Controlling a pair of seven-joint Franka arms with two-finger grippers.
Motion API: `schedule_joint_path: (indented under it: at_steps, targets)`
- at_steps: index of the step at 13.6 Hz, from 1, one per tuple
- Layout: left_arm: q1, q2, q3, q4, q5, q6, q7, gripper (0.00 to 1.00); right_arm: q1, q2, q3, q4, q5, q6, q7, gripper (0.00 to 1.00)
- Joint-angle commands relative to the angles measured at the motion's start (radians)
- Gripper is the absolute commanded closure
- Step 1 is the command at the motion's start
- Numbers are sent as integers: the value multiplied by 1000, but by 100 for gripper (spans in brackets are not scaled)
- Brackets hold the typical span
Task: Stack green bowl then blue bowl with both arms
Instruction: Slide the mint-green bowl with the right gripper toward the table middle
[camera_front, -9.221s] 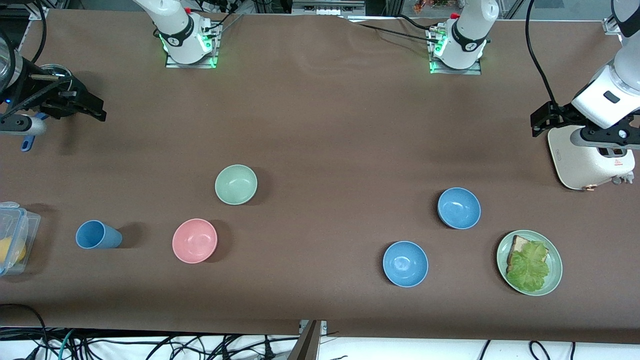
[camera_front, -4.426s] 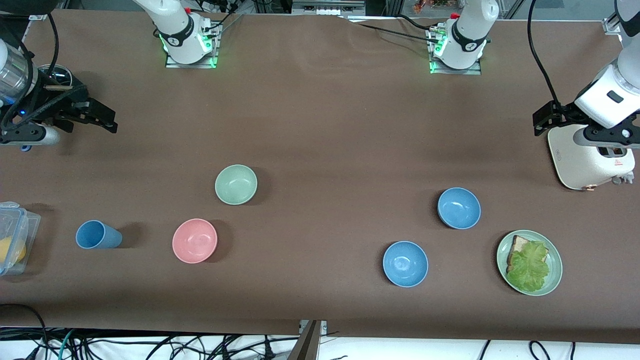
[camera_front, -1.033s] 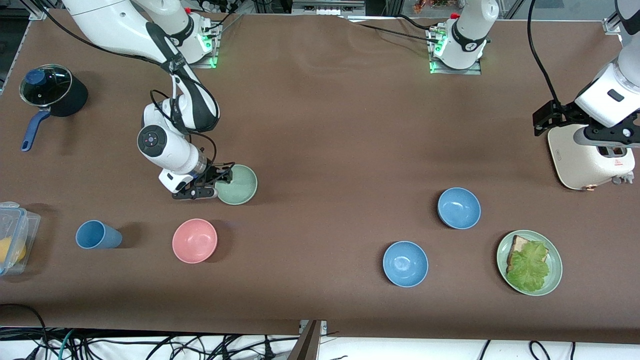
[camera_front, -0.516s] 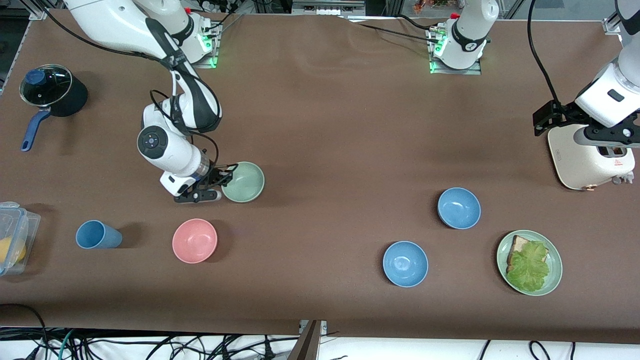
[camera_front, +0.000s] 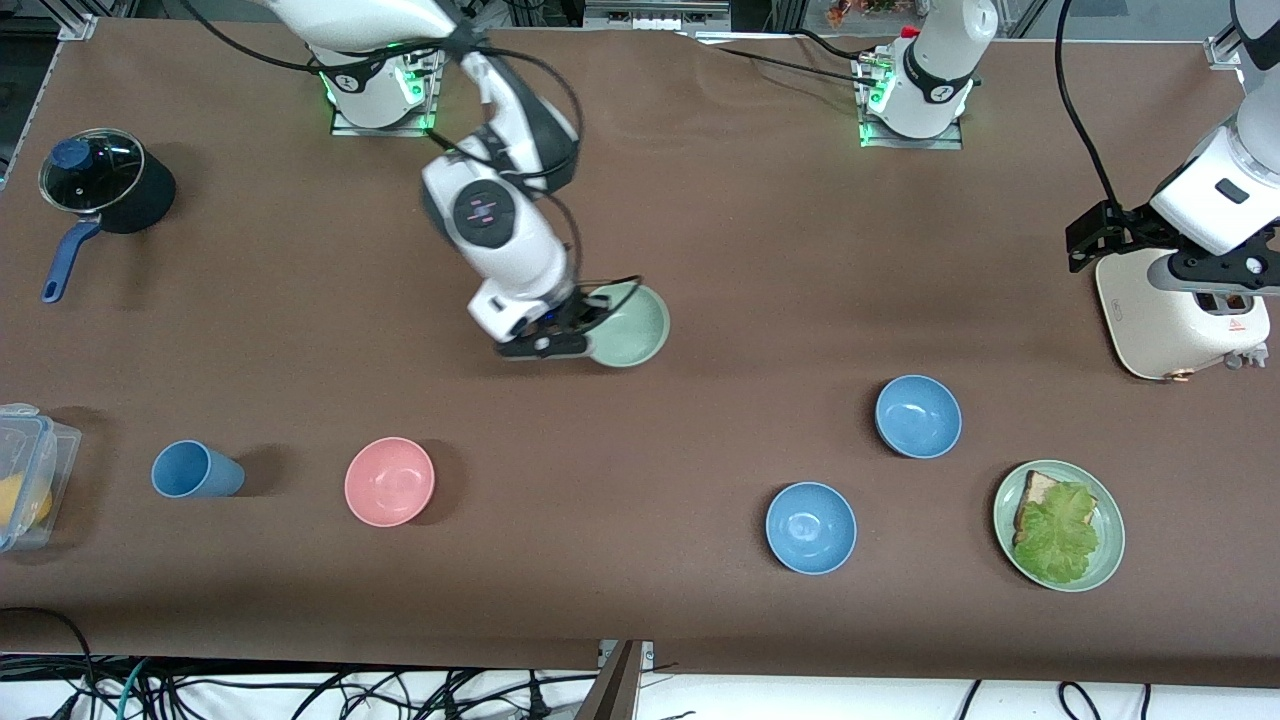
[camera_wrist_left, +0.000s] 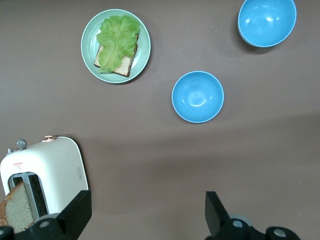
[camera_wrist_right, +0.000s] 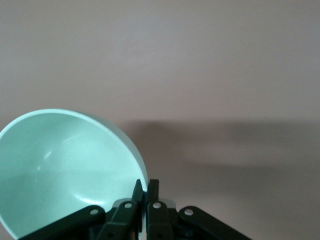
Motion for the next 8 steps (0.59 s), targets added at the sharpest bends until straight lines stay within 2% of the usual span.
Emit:
schedule_joint_path:
  at_steps: [1, 4, 6, 8]
  targets:
    - [3, 16, -3, 35, 6, -24, 11, 0, 85, 119, -11, 142, -15, 11, 134, 100]
    - [4, 16, -1, 35, 6, -25, 11, 0, 151, 192, -12, 203, -78, 76, 277, 100]
    - [3, 15, -1, 37, 6, -25, 10, 0, 169, 257, -14, 258, -110, 96, 294, 100]
    - [3, 16, -1, 35, 6, -25, 10, 0, 169, 295, -46, 298, -112, 117, 285, 100]
